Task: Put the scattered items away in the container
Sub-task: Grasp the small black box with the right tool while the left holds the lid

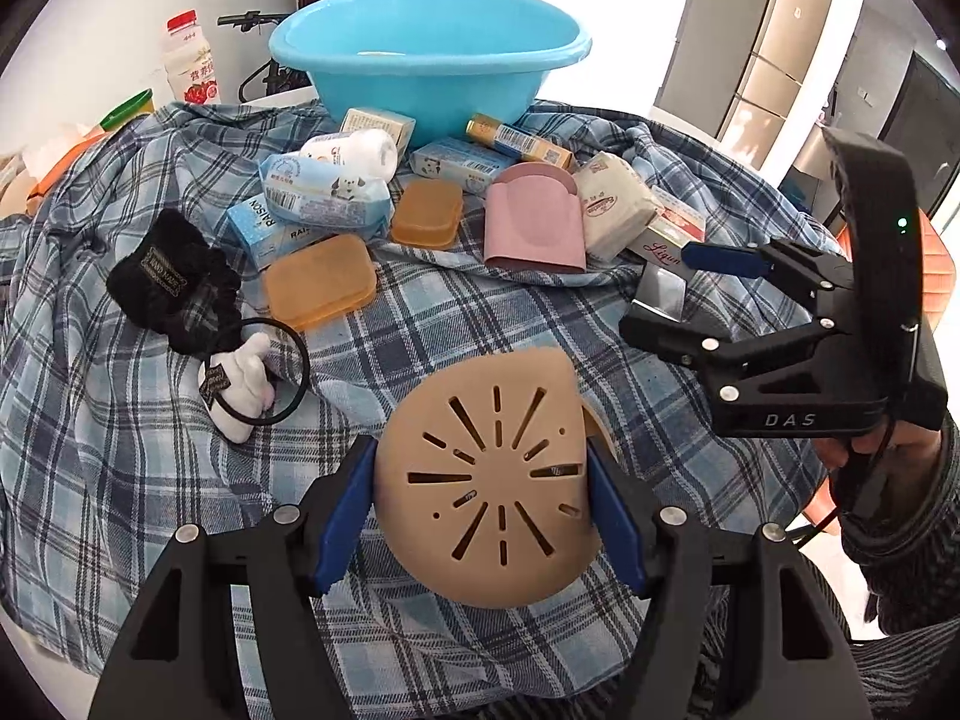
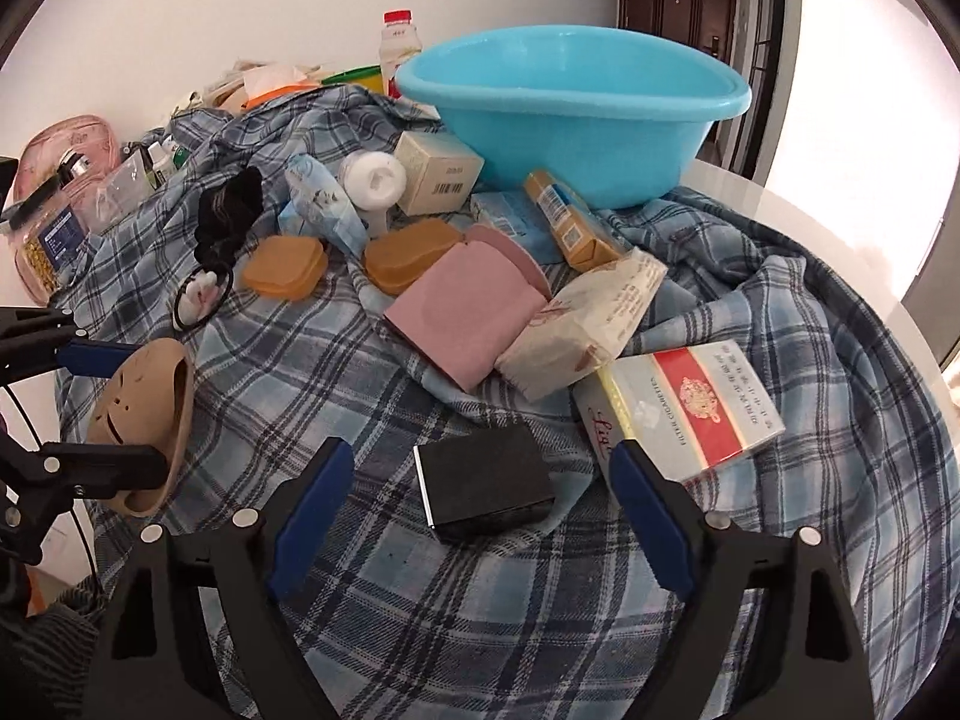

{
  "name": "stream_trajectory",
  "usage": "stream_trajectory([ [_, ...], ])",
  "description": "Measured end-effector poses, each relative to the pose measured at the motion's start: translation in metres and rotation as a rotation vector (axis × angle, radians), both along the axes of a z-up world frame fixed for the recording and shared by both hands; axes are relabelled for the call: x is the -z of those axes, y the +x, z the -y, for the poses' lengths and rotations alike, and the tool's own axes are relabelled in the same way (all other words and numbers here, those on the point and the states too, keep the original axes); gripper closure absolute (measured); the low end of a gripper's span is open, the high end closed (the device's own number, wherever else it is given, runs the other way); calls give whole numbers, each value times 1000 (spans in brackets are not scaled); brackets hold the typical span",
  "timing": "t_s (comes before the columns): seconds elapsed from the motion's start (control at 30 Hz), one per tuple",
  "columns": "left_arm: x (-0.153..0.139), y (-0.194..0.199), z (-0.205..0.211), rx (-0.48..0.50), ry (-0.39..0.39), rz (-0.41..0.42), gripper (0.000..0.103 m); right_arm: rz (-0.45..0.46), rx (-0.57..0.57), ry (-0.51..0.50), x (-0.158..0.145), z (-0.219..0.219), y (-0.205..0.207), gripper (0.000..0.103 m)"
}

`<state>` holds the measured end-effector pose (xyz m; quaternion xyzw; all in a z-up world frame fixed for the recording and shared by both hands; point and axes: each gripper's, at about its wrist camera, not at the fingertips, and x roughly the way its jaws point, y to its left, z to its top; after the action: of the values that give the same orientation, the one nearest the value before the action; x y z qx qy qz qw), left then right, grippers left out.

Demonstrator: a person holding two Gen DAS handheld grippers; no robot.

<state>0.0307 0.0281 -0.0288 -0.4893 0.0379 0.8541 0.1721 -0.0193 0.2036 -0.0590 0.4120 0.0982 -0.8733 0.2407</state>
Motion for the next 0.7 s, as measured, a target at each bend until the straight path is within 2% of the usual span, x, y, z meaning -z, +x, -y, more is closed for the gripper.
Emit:
stream_trajectory([
  [0.1, 6, -3, 3, -9, -1, 26, 33, 18, -3, 3, 7, 4, 0, 18],
  [0.17, 8, -5, 3, -7, -5, 33, 33, 4, 9, 19, 9, 5, 1, 27],
  [0.2, 8, -5, 2, -4, -5, 33, 33, -5, 22, 33, 10, 5, 2, 59],
  [0.37, 7, -4, -1, 10, 1, 23, 33, 16, 74, -41, 7, -6, 5, 58],
  [0.7, 11, -6, -1, 7, 2, 36, 33, 51, 117, -67, 4, -17, 13, 58],
])
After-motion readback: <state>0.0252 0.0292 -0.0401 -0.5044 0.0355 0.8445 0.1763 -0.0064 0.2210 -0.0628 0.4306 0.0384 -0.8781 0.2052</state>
